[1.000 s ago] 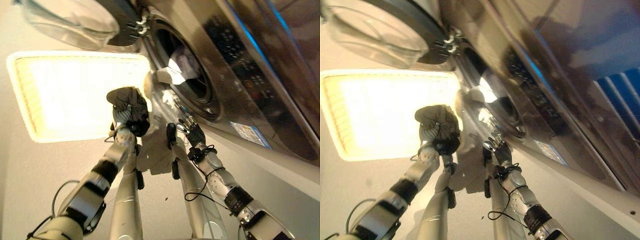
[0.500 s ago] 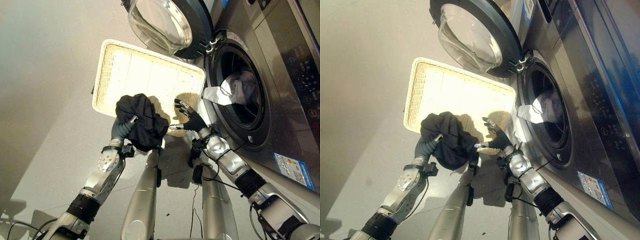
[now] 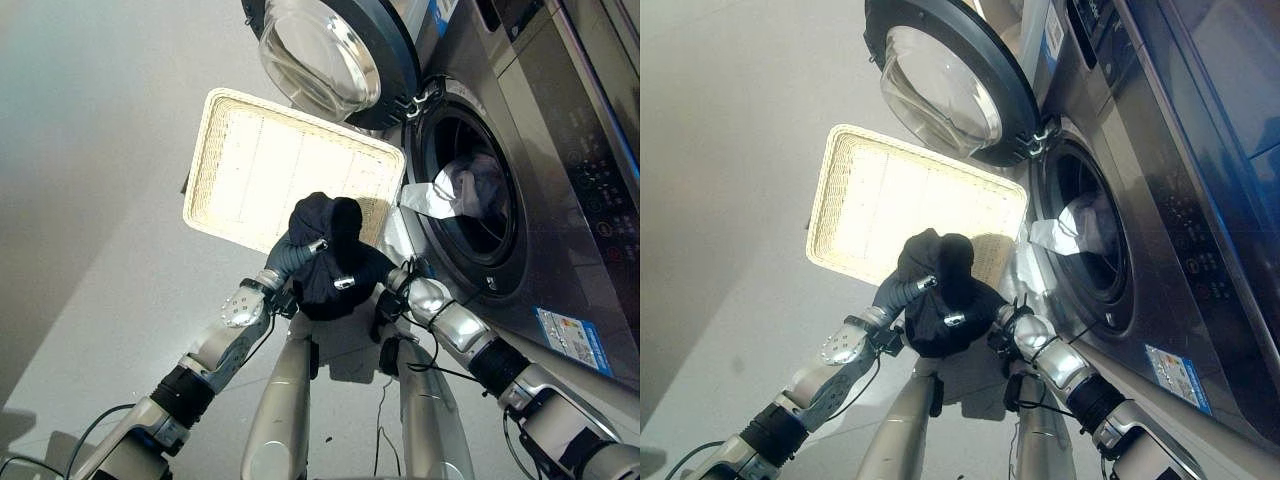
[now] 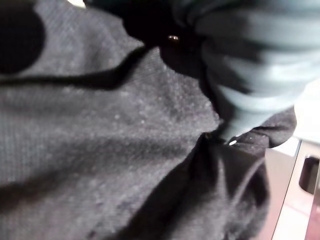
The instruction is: Put the clothes into the washing machine.
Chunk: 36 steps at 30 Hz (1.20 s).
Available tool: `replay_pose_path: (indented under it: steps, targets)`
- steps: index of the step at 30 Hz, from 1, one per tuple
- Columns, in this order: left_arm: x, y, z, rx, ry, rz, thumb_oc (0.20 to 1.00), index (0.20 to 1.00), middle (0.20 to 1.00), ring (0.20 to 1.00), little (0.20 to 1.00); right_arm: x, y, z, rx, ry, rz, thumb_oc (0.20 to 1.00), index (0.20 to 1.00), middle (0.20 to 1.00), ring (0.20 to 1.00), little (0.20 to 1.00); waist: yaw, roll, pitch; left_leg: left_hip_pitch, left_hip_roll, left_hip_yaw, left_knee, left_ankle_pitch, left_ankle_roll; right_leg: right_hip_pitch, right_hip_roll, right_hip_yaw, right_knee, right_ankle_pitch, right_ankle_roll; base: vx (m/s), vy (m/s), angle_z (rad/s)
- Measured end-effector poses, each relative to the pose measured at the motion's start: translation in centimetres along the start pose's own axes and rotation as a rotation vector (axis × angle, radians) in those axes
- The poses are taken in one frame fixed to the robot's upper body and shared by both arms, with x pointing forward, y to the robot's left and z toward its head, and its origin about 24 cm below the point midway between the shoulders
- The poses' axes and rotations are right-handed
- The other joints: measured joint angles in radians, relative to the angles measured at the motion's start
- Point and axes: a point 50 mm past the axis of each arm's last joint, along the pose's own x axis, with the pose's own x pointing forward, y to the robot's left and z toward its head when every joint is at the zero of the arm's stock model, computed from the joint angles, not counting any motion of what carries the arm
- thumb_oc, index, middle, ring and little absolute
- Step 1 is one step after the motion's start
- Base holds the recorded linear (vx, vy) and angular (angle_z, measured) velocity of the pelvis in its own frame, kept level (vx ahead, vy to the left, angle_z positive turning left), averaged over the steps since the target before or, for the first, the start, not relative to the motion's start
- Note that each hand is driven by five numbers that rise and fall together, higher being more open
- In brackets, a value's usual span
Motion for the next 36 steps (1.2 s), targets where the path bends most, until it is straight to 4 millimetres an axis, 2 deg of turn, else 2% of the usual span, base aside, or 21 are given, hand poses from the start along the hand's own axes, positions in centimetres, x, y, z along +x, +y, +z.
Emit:
replay_pose_path:
  steps: [2,3,4,5,11,12,13,17,21,26,30,33,36]
  targets:
    - [0.0,-0.1,-0.2,0.014,0.022,-0.014,0.2,0.2,0.2,0.2,0.2,-0.2,0.4,-0.7,0.06,0.053,0.061,1.0,1.0,1.0,1.0,1.0,-0.017,0.0,0.0,-0.001,0.003,0.002,-0.006,0.003,0.003,0.004,0.005,0.001,-0.023,0.011,0.001,-0.03,0.029,-0.06]
    - [-0.1,-0.1,-0.3,0.019,0.028,-0.021,0.2,0.2,0.2,0.2,0.2,-0.1,0.5,-0.8,0.07,0.066,0.081,0.846,0.846,0.846,0.846,0.846,-0.016,0.0,0.0,-0.001,0.005,0.003,-0.008,0.003,0.003,0.006,0.007,0.001,-0.026,0.016,0.001,-0.01,0.035,-0.09]
    - [-0.1,-0.3,-0.5,0.025,0.039,-0.036,0.2,0.2,0.2,0.2,0.2,-0.3,0.9,-1.3,0.129,0.097,0.125,0.435,0.435,0.435,0.435,0.435,-0.017,0.0,0.0,0.0,0.006,0.008,-0.013,0.003,0.004,0.008,0.01,0.004,-0.038,0.023,0.003,-0.01,0.036,-0.08]
    - [-0.1,-0.4,-0.5,0.026,0.043,-0.039,0.2,0.2,0.2,0.2,0.2,-0.3,1.0,-1.5,0.155,0.107,0.139,0.209,0.209,0.209,0.209,0.209,-0.018,0.0,0.0,0.0,0.006,0.01,-0.015,0.003,0.004,0.008,0.011,0.006,-0.042,0.026,0.003,-0.01,0.047,-0.15]
    - [0.0,-0.9,-1.6,-0.01,0.082,-0.057,0.2,0.2,0.2,0.2,0.2,-1.0,2.4,-3.1,0.375,0.143,0.192,0.2,0.2,0.2,0.2,0.2,-0.027,0.0,0.0,0.015,0.011,0.045,-0.037,0.01,0.014,0.013,0.021,0.036,-0.081,0.05,0.008,-0.02,0.048,-0.14]
    - [0.0,-1.2,-1.8,-0.016,0.08,-0.063,0.46,0.46,0.46,0.46,0.46,-1.0,2.7,-3.3,0.41,0.142,0.193,0.2,0.2,0.2,0.2,0.2,-0.032,0.0,0.0,0.021,0.011,0.052,-0.041,0.01,0.013,0.015,0.022,0.042,-0.082,0.05,0.009,-0.01,0.05,-0.15]
    - [-0.1,-1.3,-1.9,-0.026,0.077,-0.05,1.0,1.0,1.0,1.0,1.0,-0.8,3.1,-3.4,0.457,0.138,0.193,0.2,0.2,0.2,0.2,0.2,-0.043,0.0,0.0,0.026,0.011,0.056,-0.047,0.011,0.014,0.018,0.023,0.044,-0.088,0.053,0.011,-0.01,0.044,-0.12]
    - [0.2,-1.4,-2.4,-0.023,0.081,0.018,1.0,1.0,1.0,1.0,1.0,-0.9,3.7,-4.0,0.562,0.14,0.159,0.2,0.2,0.2,0.2,0.2,-0.05,0.0,0.0,0.028,0.012,0.061,-0.052,0.009,0.013,0.019,0.027,0.056,-0.104,0.062,0.014,0.0,0.025,-0.08]
    - [0.3,-1.8,-2.7,0.058,0.082,0.081,1.0,1.0,1.0,1.0,1.0,-0.8,4.0,-4.7,0.656,0.152,0.119,0.2,0.2,0.2,0.2,0.2,-0.05,0.0,0.0,0.028,0.013,0.066,-0.058,0.009,0.013,0.017,0.029,0.06,-0.11,0.065,0.015,0.01,0.009,-0.05]
    - [0.6,-0.4,-2.5,0.24,0.053,0.273,1.0,1.0,1.0,1.0,1.0,-0.3,4.0,-5.1,0.799,0.139,0.023,0.2,0.2,0.2,0.2,0.2,-0.046,0.0,0.0,0.029,0.013,0.08,-0.07,0.011,0.015,0.008,0.029,0.067,-0.115,0.066,0.016,0.03,0.006,-0.05]
    - [0.7,0.9,-2.2,0.26,0.043,0.396,1.0,1.0,1.0,1.0,1.0,-0.4,2.6,-5.5,0.868,0.109,-0.079,0.2,0.2,0.2,0.2,0.2,-0.045,0.0,0.0,0.029,0.012,0.081,-0.071,0.011,0.015,0.009,0.029,0.067,-0.119,0.066,0.017,0.05,0.005,-0.01]
    - [0.1,3.4,-2.7,0.233,0.096,0.566,1.0,1.0,1.0,1.0,1.0,-0.7,-0.3,-5.3,0.921,0.026,-0.237,0.2,0.2,0.2,0.2,0.2,-0.044,0.0,0.0,0.033,0.012,0.081,-0.072,0.01,0.015,0.012,0.028,0.066,-0.118,0.066,0.017,0.06,-0.007,-0.01]
    - [-0.9,5.8,-3.5,0.086,0.15,0.7,1.0,1.0,1.0,1.0,1.0,-0.7,-2.8,-4.5,0.979,-0.058,-0.346,0.2,0.2,0.2,0.2,0.2,-0.043,0.004,0.002,0.034,0.013,0.081,-0.068,0.01,0.014,0.012,0.025,0.065,-0.11,0.065,0.016,0.09,-0.025,0.01]
